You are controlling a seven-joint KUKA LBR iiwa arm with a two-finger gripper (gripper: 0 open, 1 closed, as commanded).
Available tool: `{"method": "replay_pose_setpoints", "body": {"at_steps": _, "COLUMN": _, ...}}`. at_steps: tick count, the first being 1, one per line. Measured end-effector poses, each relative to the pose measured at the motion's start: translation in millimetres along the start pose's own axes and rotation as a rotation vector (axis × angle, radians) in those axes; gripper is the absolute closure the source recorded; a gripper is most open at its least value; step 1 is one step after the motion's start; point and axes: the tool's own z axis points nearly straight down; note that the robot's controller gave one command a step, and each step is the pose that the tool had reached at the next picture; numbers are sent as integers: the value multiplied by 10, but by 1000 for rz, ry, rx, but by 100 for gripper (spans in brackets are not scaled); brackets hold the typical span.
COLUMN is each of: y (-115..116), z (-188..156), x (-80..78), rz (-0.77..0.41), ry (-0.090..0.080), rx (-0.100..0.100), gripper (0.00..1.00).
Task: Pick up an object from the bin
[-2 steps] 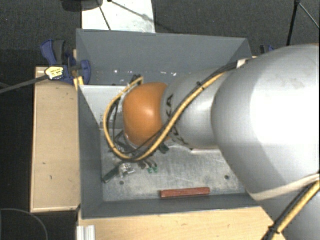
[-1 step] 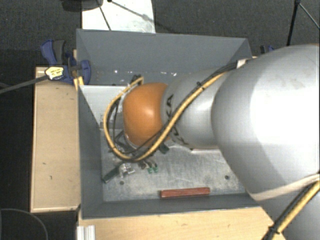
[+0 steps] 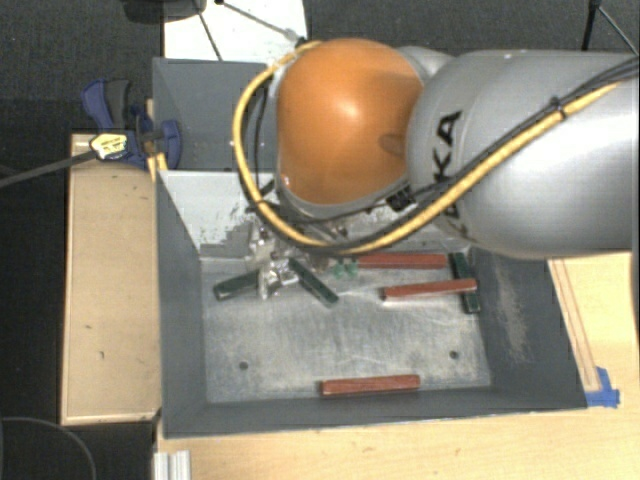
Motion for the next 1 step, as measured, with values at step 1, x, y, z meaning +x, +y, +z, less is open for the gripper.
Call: {"method": "replay_pose_setpoints", "body": {"at_steps": 1, "y": 3, "z": -64, "x": -12, "rz": 0, "ry": -8, "rx": -1, "gripper": 100}}
